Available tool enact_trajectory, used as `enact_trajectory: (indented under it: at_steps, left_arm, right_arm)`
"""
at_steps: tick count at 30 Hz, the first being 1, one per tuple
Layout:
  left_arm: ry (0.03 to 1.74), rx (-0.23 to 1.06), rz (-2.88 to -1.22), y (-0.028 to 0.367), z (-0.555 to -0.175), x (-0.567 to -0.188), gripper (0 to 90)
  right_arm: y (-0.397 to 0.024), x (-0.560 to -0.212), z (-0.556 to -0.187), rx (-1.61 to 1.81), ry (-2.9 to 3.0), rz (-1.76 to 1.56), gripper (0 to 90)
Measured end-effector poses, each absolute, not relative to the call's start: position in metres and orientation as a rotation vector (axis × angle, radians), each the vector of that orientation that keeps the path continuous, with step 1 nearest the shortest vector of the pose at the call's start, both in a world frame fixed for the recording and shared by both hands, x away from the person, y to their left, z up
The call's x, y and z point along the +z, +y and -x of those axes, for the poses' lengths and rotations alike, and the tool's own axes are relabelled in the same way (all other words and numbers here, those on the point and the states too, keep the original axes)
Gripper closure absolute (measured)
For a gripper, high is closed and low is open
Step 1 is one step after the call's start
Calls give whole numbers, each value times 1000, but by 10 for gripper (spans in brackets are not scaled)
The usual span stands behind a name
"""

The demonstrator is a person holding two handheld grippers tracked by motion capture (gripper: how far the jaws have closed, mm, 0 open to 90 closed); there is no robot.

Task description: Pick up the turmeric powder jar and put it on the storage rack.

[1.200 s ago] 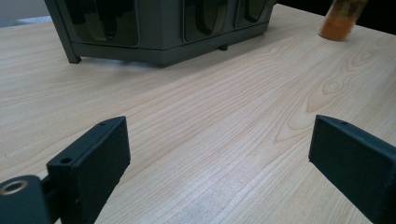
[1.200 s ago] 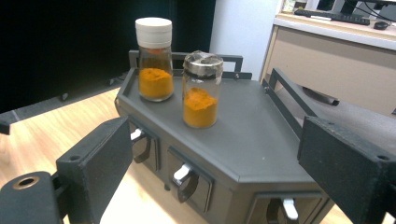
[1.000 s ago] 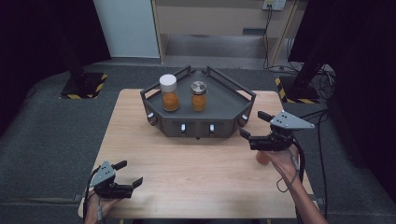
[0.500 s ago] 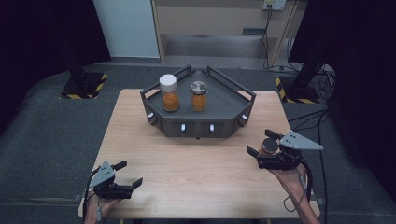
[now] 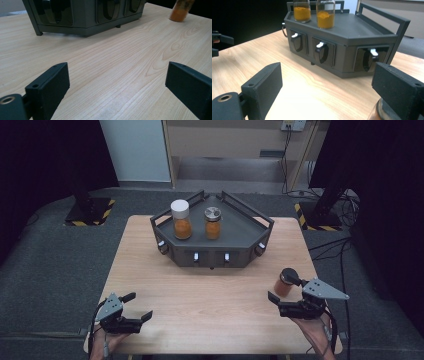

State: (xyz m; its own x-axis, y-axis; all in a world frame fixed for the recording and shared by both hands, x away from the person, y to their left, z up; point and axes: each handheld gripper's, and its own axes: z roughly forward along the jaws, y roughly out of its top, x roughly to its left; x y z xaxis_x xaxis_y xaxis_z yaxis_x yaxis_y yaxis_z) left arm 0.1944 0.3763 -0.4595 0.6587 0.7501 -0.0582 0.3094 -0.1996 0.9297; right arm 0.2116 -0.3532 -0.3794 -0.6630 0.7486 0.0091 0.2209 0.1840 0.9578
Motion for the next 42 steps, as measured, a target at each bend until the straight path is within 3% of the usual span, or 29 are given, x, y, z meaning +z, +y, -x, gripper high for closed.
enact_trajectory:
  at_steps: [42]
  left_arm:
    - [829,501,-1790,376,-195,-459,47]
  right_arm:
    - [-366,-432,-189,1439,2054,-934,98]
